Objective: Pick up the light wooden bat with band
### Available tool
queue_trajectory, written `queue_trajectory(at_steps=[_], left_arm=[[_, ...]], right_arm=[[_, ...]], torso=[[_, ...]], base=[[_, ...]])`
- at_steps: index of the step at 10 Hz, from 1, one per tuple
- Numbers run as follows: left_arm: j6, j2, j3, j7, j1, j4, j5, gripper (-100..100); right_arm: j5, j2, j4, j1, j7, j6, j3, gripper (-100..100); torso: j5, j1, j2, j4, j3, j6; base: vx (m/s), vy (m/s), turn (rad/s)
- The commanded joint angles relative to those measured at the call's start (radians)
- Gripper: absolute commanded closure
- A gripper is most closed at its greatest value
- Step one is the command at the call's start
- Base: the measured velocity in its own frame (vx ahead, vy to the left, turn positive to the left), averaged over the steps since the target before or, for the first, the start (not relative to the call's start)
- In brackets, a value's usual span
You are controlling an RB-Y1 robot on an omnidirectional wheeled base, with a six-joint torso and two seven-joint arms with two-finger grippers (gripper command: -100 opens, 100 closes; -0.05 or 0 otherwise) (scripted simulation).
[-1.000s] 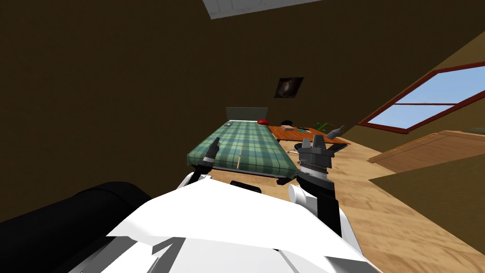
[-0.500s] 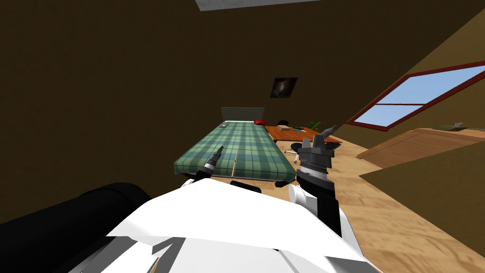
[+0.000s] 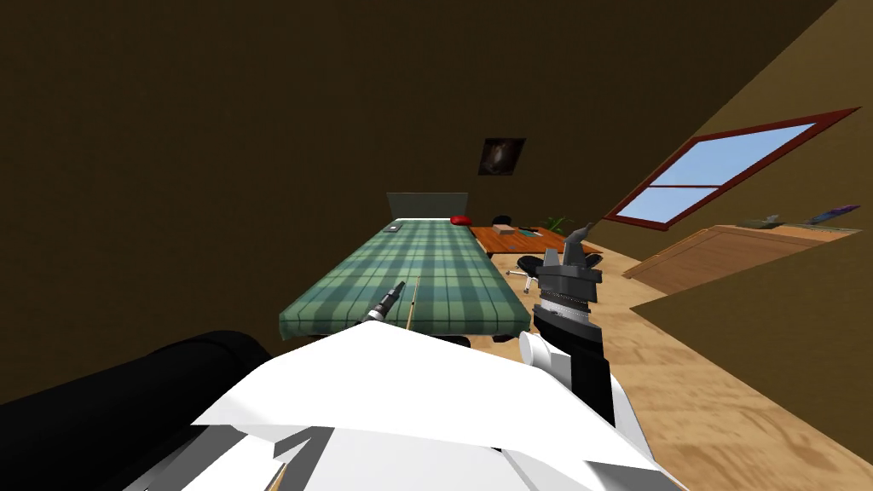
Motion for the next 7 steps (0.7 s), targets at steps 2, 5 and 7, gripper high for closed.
queue_trajectory(at_steps=[2,5,7], left_arm=[[0.058,0.022,-0.029,-0.016,0.046,0.019,-0.039,-100],[0.115,0.049,-0.059,-0.032,0.102,0.055,-0.082,-100],[0.17,0.077,-0.087,-0.046,0.155,0.091,-0.12,-100]], right_arm=[[0.0,0.0,0.0,0.0,0.0,0.0,0.0,0],[0.0,0.0,0.0,0.0,0.0,0.0,0.0,0],[0.0,0.0,0.0,0.0,0.0,0.0,0.0,0]], torso=[[0.0,0.0,0.002,0.0,0.001,0.0],[-0.001,-0.002,-0.001,0.0,-0.001,0.0],[0.0,0.0,0.002,0.0,0.001,0.0]], base=[[0.134,-0.029,-0.093],[0.188,-0.039,-0.152],[0.158,-0.03,-0.154]])
